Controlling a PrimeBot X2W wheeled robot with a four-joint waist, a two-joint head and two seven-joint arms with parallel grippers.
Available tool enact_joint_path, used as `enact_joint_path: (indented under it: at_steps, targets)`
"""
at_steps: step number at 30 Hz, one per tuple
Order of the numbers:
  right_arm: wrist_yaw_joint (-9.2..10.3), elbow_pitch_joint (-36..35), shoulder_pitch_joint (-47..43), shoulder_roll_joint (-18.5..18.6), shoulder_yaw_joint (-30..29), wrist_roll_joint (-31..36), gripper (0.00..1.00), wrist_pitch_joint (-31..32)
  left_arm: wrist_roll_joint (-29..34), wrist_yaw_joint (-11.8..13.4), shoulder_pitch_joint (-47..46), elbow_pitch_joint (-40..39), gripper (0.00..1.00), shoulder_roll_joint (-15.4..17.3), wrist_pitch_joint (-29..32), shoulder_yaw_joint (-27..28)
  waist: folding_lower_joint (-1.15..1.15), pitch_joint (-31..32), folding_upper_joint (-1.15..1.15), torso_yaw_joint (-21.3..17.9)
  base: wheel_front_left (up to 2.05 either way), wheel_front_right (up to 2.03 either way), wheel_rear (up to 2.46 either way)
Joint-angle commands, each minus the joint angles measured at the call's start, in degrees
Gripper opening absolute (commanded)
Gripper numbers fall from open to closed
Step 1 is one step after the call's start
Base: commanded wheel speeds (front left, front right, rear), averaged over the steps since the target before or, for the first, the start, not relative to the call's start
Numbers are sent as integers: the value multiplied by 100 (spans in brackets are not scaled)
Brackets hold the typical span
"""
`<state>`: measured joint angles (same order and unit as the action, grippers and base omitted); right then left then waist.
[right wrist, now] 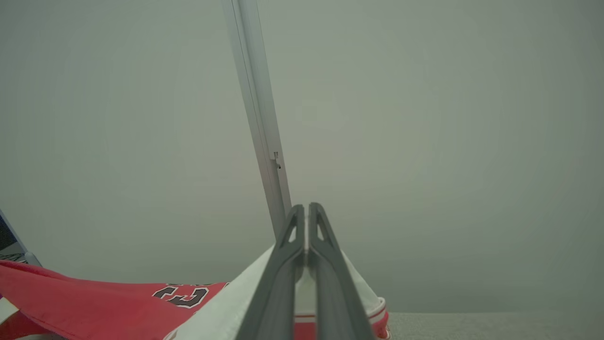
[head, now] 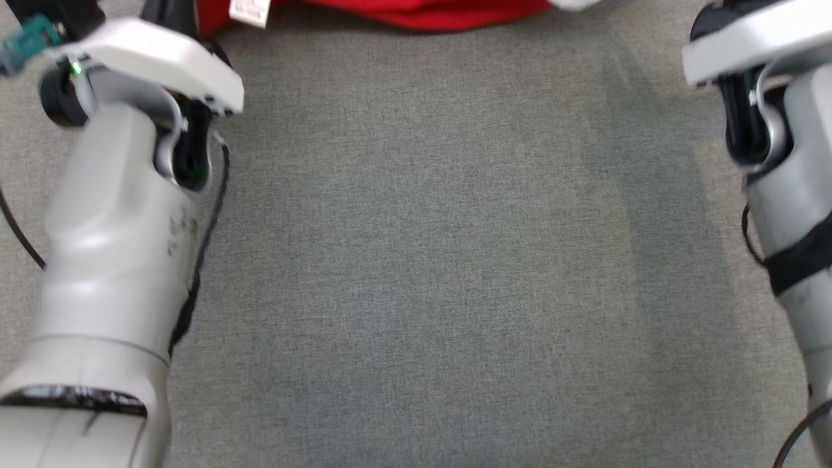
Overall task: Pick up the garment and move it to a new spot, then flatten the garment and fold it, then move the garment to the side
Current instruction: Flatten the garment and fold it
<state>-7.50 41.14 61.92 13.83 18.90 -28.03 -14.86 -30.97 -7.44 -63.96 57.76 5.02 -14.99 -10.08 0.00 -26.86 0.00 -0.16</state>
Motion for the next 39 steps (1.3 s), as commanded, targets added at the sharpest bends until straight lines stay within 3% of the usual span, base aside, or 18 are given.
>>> enact_joint_path:
  at_steps: [1,8,13,26,32,39]
  targets:
    - [2,-91,-217,-2,-44,-62,0,-36,-64,-3,215,-8,0,7,-20,10,0,-15,0,1,0,0,0]
    - [2,-1064,-1949,-59,-639,-323,0,-37,-476,-5,1308,-502,0,-129,-22,57,0,134,0,69,0,0,0]
    - [2,-1956,-3199,-62,-982,-354,0,-35,-420,-6,2265,-1179,0,-145,-22,40,0,423,0,89,0,0,0]
    - [2,-3967,-5909,-119,-1495,-152,0,-35,9,-5,4595,-2842,0,299,-23,92,0,1331,0,92,0,0,0]
    - [2,-4950,-7194,-308,-1755,-46,0,342,30,257,5778,-3894,0,640,374,101,0,1696,0,6,0,0,0]
    - [2,-5681,-7967,-553,-1966,35,0,802,-11,691,6784,-5216,0,843,937,172,0,1854,0,-56,0,0,0]
